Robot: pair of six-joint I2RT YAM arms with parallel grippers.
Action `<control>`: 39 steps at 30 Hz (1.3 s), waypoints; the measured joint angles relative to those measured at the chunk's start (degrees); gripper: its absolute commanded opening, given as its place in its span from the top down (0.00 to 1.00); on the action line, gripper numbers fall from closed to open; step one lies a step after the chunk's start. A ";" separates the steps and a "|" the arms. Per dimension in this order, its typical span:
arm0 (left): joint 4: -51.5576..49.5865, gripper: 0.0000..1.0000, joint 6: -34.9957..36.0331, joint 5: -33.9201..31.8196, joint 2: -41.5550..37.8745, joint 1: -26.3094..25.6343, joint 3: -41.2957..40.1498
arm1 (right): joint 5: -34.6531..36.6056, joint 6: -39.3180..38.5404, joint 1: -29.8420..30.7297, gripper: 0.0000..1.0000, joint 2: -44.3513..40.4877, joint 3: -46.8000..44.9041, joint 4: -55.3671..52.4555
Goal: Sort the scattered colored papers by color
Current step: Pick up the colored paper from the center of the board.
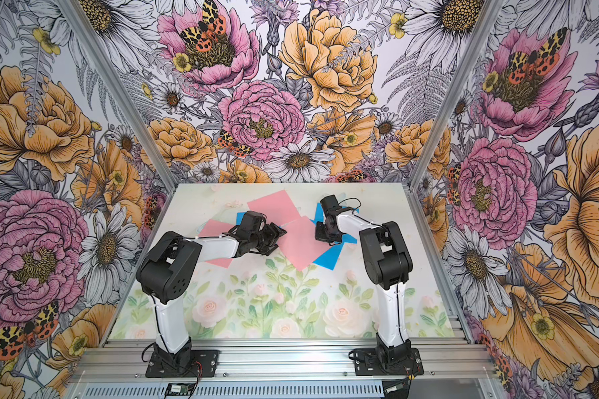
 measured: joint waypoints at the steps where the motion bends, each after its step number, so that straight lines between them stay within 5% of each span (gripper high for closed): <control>1: -5.20 0.25 3.13 -2.27 0.72 -0.61 3.43 | 0.00 -0.17 0.02 0.89 0.00 0.00 0.00; 7: -26.47 0.24 19.02 -11.56 6.82 -3.98 23.54 | -0.04 -0.39 0.00 0.89 0.04 0.02 0.00; 11: -34.36 0.25 24.92 -15.06 10.34 -4.70 29.94 | -0.07 -0.39 0.00 0.89 0.04 0.02 0.00; 25: -46.77 0.24 33.29 -25.55 15.23 -5.14 34.40 | -0.46 -1.03 -0.07 0.89 -0.07 -0.37 0.79; 39: -49.59 0.24 34.49 -25.64 19.65 -5.35 41.51 | -0.83 -1.07 -0.22 0.89 -0.35 -1.07 1.57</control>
